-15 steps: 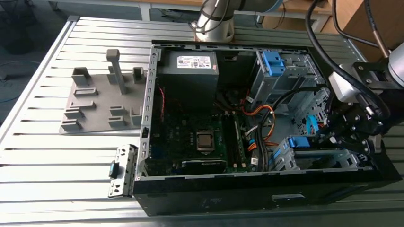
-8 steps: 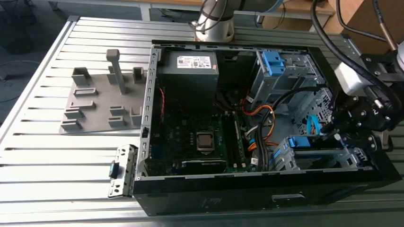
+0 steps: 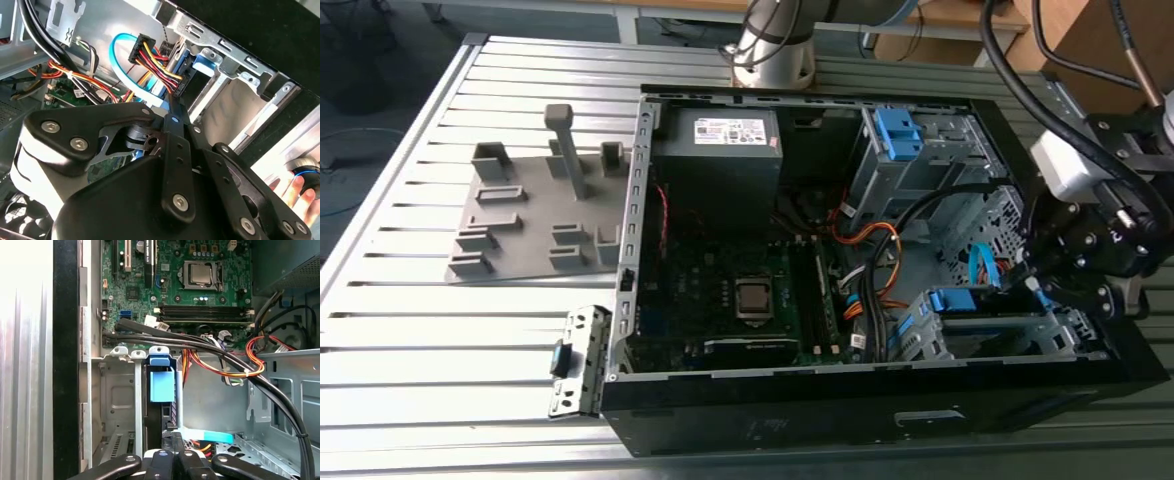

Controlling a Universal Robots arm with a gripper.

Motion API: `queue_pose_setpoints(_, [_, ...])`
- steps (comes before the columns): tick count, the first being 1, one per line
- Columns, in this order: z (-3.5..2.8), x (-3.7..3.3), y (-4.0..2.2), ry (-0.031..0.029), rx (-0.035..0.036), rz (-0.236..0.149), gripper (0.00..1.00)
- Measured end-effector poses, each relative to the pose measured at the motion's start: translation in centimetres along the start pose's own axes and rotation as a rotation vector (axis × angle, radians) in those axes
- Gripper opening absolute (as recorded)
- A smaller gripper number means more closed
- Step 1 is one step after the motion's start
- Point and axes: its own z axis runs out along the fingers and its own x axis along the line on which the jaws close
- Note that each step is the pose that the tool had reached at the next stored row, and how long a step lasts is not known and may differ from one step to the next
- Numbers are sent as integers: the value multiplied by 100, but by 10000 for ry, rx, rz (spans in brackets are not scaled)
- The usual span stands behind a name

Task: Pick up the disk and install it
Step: 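Insert the second disk wire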

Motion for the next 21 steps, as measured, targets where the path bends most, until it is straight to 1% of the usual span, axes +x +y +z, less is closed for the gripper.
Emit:
queue_pose_setpoints(3, [26,3,-21,1,-104,8,11])
queue_pose_setpoints(5, [43,5,-24,4,-150,13,11])
queue_pose_setpoints(8, [61,8,-25,11,-183,16,11])
queue_pose_setpoints(14, [63,11,-41,-1,-197,17,11])
queue_pose_setpoints(16, [37,8,-53,-38,-197,14,11])
queue_pose_setpoints(18, [-22,3,-65,-39,-197,15,11])
queue_pose_setpoints(21, [-88,-3,-89,-60,-198,14,11])
